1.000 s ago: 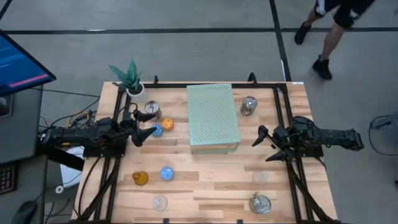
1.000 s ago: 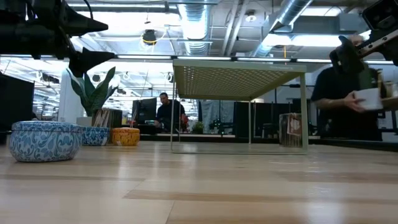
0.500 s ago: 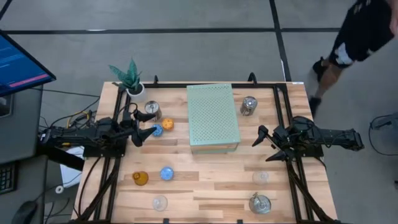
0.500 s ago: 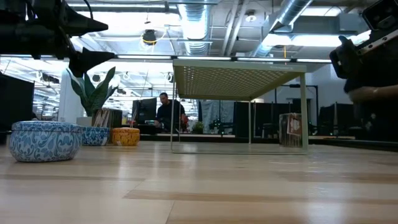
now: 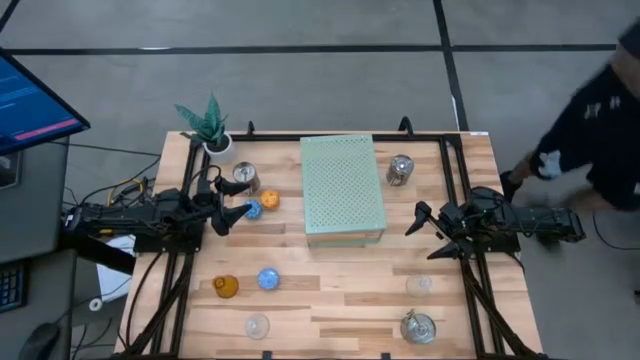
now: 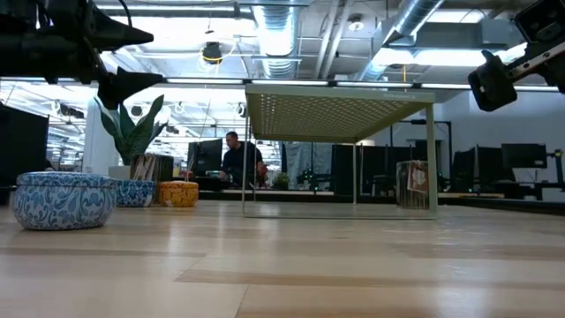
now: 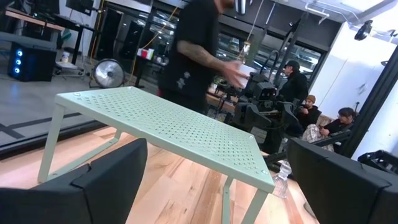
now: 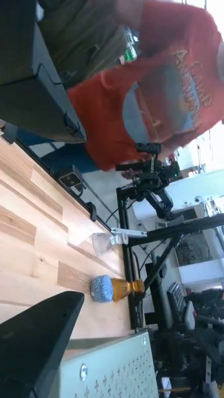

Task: Pick & Place candle stick holders
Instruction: Put the top left silver scented candle on the shelf

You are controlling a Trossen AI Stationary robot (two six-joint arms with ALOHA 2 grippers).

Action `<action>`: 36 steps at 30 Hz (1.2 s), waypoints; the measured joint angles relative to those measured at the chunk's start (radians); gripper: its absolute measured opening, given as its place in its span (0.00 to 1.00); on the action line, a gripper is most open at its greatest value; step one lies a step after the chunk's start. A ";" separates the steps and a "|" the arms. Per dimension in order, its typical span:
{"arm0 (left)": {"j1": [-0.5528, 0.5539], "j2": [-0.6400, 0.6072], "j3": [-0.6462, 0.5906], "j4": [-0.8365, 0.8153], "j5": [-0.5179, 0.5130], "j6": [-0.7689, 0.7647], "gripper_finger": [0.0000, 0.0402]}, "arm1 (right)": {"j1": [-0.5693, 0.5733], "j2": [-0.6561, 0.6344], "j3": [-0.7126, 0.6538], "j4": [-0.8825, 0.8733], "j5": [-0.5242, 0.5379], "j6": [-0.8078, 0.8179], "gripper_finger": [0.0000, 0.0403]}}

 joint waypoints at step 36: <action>0.000 0.000 0.000 0.141 0.000 -0.004 0.96 | -0.019 0.000 0.000 -0.001 -0.144 -0.268 0.98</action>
